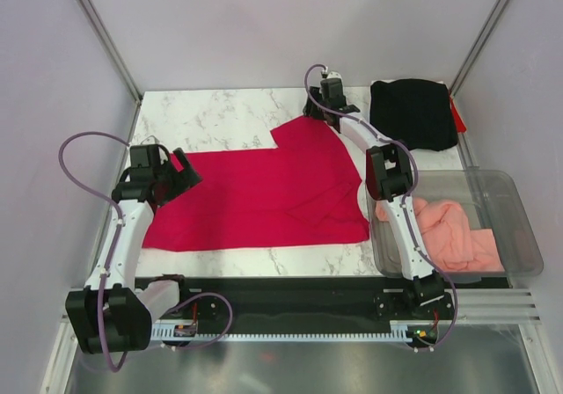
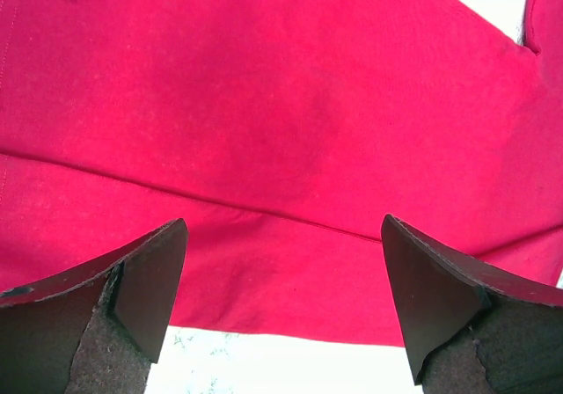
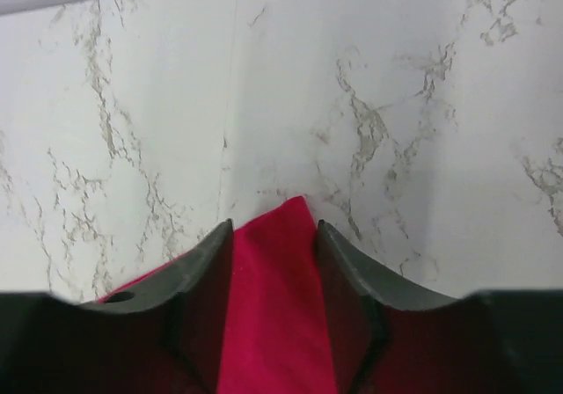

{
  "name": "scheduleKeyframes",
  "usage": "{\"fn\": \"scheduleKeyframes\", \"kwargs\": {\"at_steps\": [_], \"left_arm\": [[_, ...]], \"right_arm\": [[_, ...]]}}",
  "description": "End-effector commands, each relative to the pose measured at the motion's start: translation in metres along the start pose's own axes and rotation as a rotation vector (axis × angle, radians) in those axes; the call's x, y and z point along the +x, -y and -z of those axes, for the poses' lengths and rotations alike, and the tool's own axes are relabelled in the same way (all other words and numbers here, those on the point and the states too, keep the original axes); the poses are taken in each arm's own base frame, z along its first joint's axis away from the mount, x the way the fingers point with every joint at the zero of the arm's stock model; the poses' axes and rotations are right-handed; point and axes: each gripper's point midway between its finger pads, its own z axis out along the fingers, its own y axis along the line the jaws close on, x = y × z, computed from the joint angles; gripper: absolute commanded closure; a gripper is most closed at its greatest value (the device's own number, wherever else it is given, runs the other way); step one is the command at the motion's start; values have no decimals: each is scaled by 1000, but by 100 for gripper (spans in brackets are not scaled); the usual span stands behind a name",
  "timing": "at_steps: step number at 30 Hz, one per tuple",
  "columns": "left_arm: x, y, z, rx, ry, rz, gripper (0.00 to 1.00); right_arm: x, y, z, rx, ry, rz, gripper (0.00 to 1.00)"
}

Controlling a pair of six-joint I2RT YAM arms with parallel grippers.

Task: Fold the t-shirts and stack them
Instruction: Fold the tshirt

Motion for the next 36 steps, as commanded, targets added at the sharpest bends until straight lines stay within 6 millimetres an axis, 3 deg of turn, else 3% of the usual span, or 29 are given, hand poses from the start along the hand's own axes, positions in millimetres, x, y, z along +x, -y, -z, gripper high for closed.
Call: {"fn": "scheduleKeyframes", "kwargs": {"at_steps": [1, 5, 6, 7, 9, 10, 12, 13, 15, 16, 18, 19, 21, 22, 23, 24, 25, 26, 28, 29, 30, 32, 36], "left_arm": [[-9, 0, 0, 1, 42, -31, 2], [-7, -5, -3, -21, 40, -32, 1], [-8, -6, -3, -26, 43, -30, 1], [-10, -8, -5, -43, 43, -31, 1], [-18, -13, -7, -79, 59, -36, 1], [-20, -19, -13, -116, 48, -36, 0], [-36, -22, -13, -146, 61, -20, 0], [-39, -27, -20, -175, 49, -18, 0], [-62, -28, -22, -210, 83, -1, 0], [-72, -33, -25, -227, 92, 33, 0], [-88, -38, -41, -250, 82, 86, 1], [-93, -44, -50, -246, 64, 140, 2], [-109, -48, -74, -256, 39, 175, 4], [-115, -50, -81, -271, 39, 179, 5], [-135, -46, -84, -265, 71, 180, 5], [-131, -55, -106, -300, 33, 178, 6], [-135, -56, -115, -311, 26, 169, 6], [-152, -55, -119, -313, 51, 172, 7], [-148, -70, -145, -371, 8, 165, 8], [-160, -68, -149, -368, 28, 164, 9], [-153, -74, -166, -383, -4, 158, 10], [-160, -75, -175, -387, -3, 135, 12], [-156, -88, -194, -430, -24, 130, 18]], "right_arm": [[22, 4, -8, -24, -30, -7, 52], [29, 9, -4, -12, -30, -27, 79], [21, 7, 0, -16, -14, -36, 87], [23, 7, 1, -21, -9, -39, 100], [11, -2, 8, -54, 19, -49, 100], [18, -1, 9, -59, 14, -54, 100], [-2, -16, 21, -121, 79, -74, 100], [15, -10, 24, -123, 55, -86, 100], [-6, -26, 40, -197, 129, -100, 100], [10, -22, 43, -197, 107, -107, 100], [0, -31, 54, -249, 144, -117, 100], [11, -30, 56, -255, 128, -121, 100], [9, -34, 63, -291, 147, -133, 100], [18, -31, 63, -292, 126, -147, 100], [20, -32, 64, -303, 119, -157, 100], [22, -37, 65, -333, 113, -160, 100], [26, -38, 67, -348, 103, -172, 100], [27, -41, 67, -361, 102, -176, 100], [30, -43, 70, -392, 103, -184, 100], [30, -45, 71, -401, 101, -191, 100], [30, -45, 72, -405, 101, -192, 100], [30, -45, 74, -411, 99, -190, 100], [34, -42, 75, -420, 96, -211, 100]]}}
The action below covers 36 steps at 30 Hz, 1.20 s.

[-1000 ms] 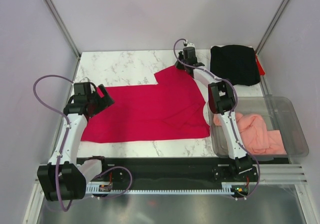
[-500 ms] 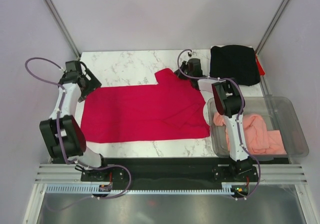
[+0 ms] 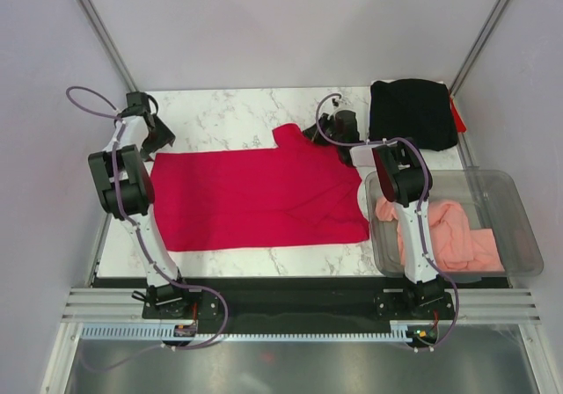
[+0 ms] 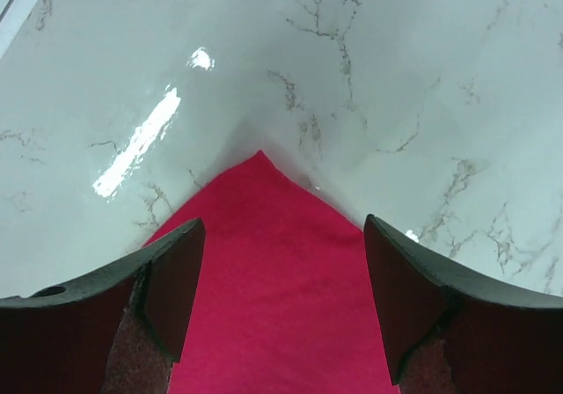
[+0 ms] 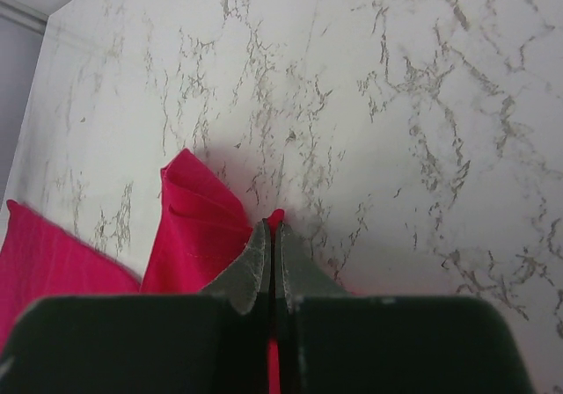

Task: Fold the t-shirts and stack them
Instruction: Fold the tshirt

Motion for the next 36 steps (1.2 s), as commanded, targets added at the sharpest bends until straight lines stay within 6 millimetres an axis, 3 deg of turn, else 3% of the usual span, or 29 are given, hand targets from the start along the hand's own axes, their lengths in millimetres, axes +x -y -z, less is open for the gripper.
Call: {"fn": "scheduleKeyframes", "kwargs": {"at_steps": [1, 13, 20, 22, 24, 25, 28, 30, 31, 33, 34, 36], "left_arm": [[-16, -3, -6, -36, 36, -14, 20], [-7, -3, -33, -60, -2, -16, 41], [-4, -2, -38, -55, -19, -24, 75], [-4, 0, -35, -45, -24, -19, 90], [-5, 1, -31, -41, -26, -16, 95], [-6, 1, -24, -39, -24, -11, 98], [0, 1, -14, -19, -43, -4, 98], [1, 4, -3, 3, -50, 2, 98], [7, 1, -2, -4, -63, 6, 98], [7, 0, 13, 8, -51, 31, 98], [16, -4, 14, 4, -70, 37, 98], [18, -2, 29, 34, -69, 55, 98]], "right_arm": [[-28, -26, 10, -91, 56, -9, 100], [-26, -22, 11, -121, 57, -52, 100], [-28, -25, 12, -140, 58, -53, 100], [-35, -36, 17, -171, 62, -45, 100], [-39, -53, 24, -234, 60, -33, 100], [-50, -67, 31, -266, 76, -20, 100], [-66, -104, 48, -331, 81, 28, 100], [-62, -118, 55, -327, 40, 81, 100], [-71, -133, 66, -336, 50, 110, 100], [-62, -135, 77, -300, 12, 121, 100], [-71, -145, 89, -300, 29, 146, 100], [-61, -137, 101, -250, -5, 140, 100]]}}
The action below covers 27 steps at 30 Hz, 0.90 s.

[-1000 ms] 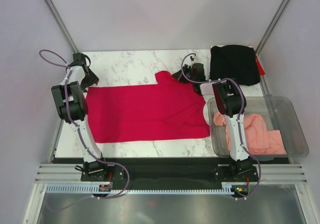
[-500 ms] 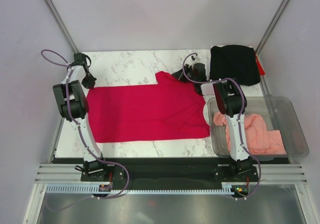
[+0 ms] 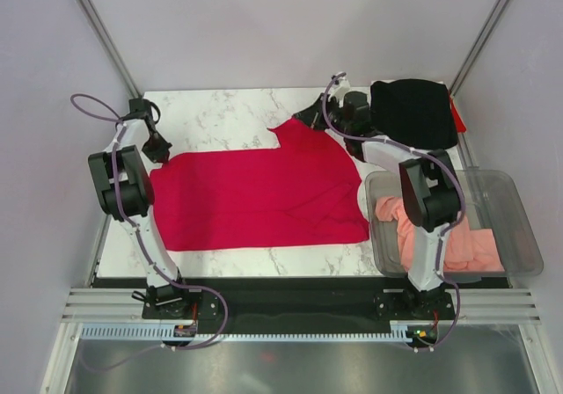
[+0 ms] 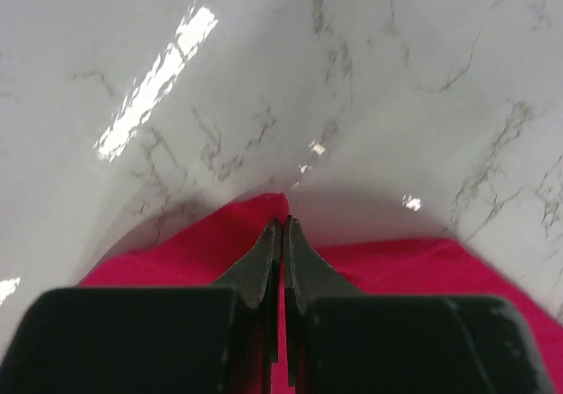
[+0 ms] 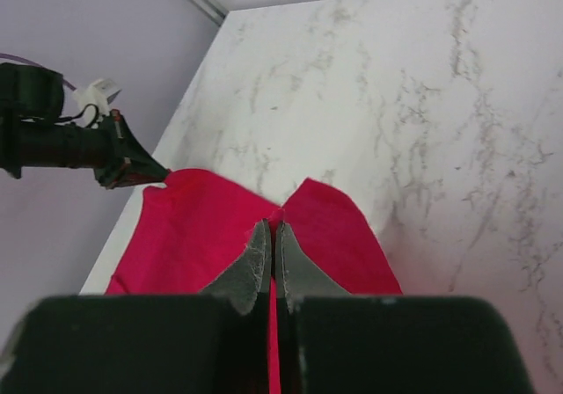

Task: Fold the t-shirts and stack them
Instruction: Fold the tshirt

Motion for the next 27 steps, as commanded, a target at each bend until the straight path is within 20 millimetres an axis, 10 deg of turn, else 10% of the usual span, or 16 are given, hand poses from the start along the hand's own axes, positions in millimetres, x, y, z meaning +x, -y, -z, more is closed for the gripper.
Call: {"fn": "scheduleKeyframes", "kwargs": {"at_steps": [1, 13, 27], "left_arm": [[3, 2, 42, 61, 13, 64, 98], [39, -35, 69, 46, 17, 79, 98], [19, -52, 87, 22, 100, 50, 98]], "right_arm": [[-17, -37, 34, -8, 2, 90, 100], [34, -51, 131, 77, -47, 65, 100], [67, -53, 187, 121, -48, 37, 100]]}}
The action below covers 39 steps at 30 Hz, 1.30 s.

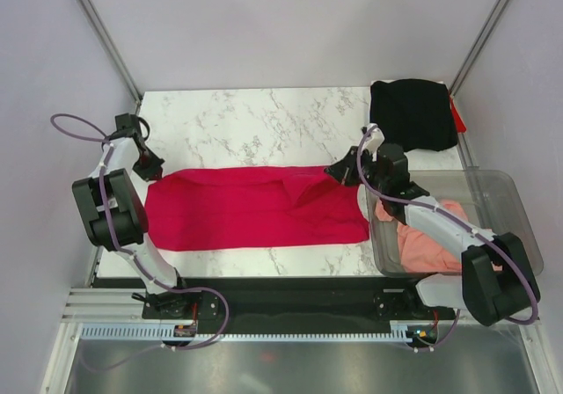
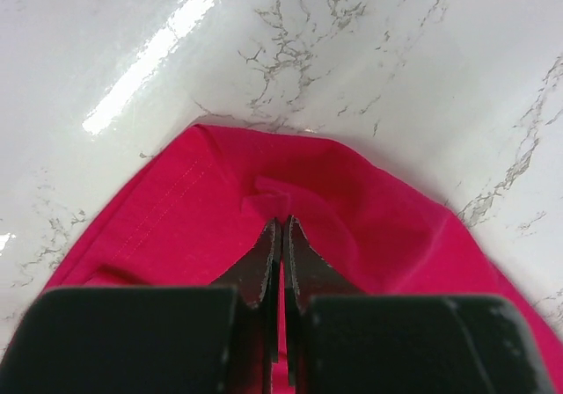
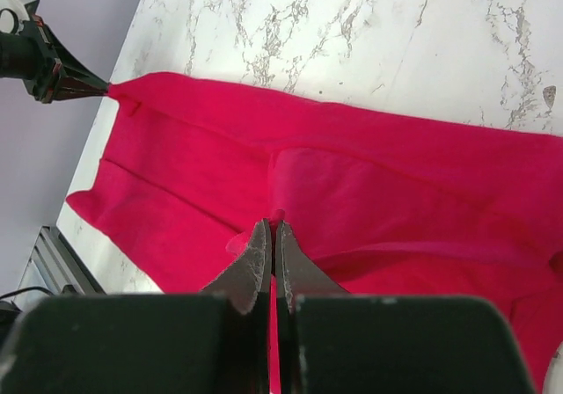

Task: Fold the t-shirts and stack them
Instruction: Fold the tshirt

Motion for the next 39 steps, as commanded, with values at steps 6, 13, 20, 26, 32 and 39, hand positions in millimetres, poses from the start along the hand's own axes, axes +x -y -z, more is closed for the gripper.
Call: {"fn": "scheduleKeyframes", "kwargs": {"at_steps": [6, 13, 20, 26, 32, 39], "left_arm": [[-53, -2, 41, -33, 215, -18, 98], [-59, -11, 62, -54, 276, -10, 98], [-24, -37, 63, -102, 251, -5, 98], [2, -63, 59, -74, 190, 89, 52], [-4, -61, 84, 23, 265, 120, 8], [35, 0, 77, 68, 224, -129, 11]], "right_arm": [[2, 0, 24, 36, 44, 3, 100], [15, 12, 32, 87, 32, -12, 100], [39, 18, 46, 96, 7, -59, 100], [52, 21, 70, 137, 13, -86, 27], [26, 5, 87, 144, 60, -55, 18], [41, 0, 52, 219, -35, -67, 21]]}}
